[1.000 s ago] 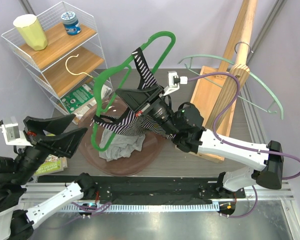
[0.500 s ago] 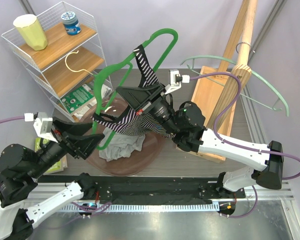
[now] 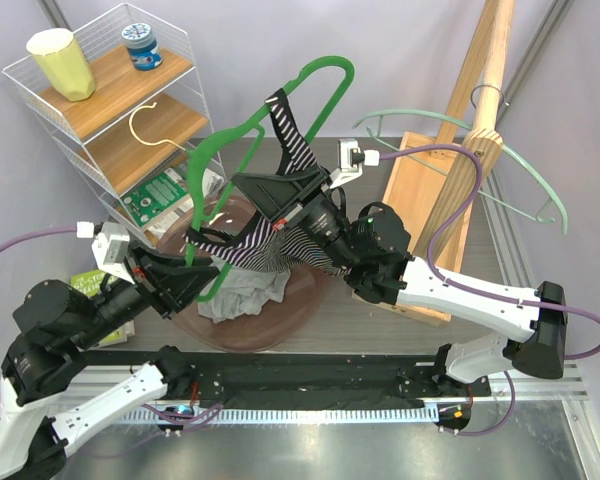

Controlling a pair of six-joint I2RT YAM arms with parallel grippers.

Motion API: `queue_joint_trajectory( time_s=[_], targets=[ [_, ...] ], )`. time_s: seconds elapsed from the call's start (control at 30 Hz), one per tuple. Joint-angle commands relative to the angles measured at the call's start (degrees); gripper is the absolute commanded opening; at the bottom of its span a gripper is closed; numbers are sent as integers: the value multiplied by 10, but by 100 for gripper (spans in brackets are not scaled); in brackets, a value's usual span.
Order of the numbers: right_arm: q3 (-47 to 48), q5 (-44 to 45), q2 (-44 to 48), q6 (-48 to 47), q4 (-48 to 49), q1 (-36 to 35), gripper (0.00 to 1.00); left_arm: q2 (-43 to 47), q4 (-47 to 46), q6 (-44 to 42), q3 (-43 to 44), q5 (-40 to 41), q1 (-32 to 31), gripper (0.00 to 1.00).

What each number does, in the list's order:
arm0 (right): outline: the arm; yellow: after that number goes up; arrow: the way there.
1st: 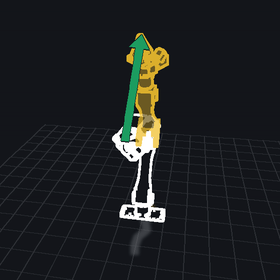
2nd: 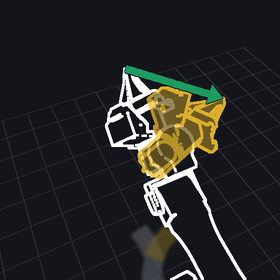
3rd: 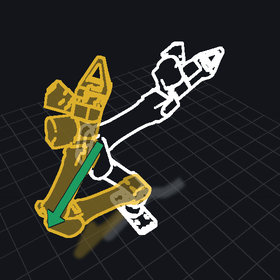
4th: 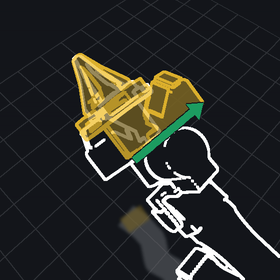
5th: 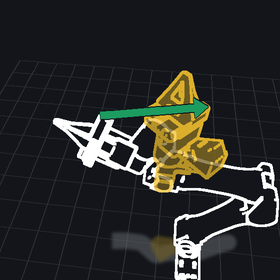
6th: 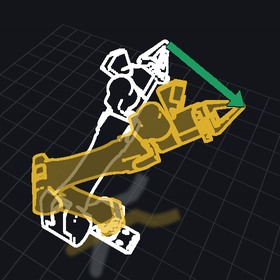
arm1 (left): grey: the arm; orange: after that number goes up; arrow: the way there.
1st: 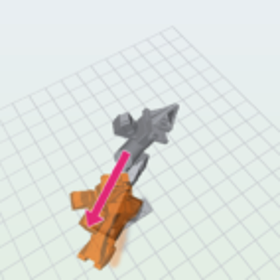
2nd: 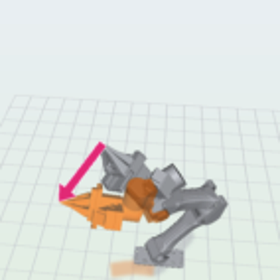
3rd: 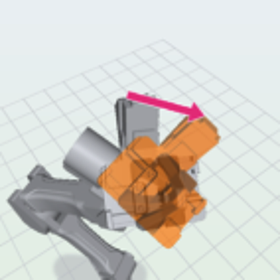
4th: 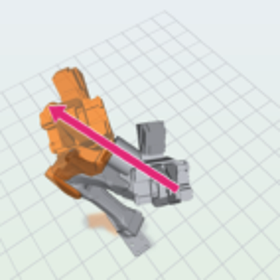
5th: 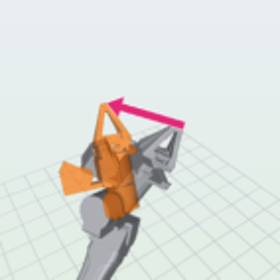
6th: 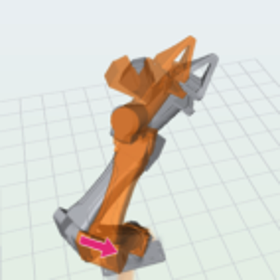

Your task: Remove the tank top from the hanger

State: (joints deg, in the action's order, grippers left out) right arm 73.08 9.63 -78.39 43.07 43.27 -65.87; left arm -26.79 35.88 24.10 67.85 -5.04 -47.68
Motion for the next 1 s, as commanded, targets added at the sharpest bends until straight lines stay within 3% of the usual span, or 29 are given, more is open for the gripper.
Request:
queue_joint_trajectory(
  time_s=[0.0, 0.07, 0.43, 0.67, 0.97],
  targets=[
    [29, -13, 14, 13, 39, 3, 1, -18, -44, 5, 3, -37, -1, 14],
    [24, -8, 17, 12, 35, 4, 1, -13, -49, 6, 3, -29, -2, 0],
    [1, 13, 30, 9, 27, 3, 1, 9, -45, 13, 12, 13, -1, 0],
    [29, 49, 25, -4, -86, 4, 37, 24, -37, 1, 32, 46, -1, 0],
    [64, 46, 24, -93, -272, 3, 61, 21, -7, -35, 76, 90, -2, 0]
  ],
)
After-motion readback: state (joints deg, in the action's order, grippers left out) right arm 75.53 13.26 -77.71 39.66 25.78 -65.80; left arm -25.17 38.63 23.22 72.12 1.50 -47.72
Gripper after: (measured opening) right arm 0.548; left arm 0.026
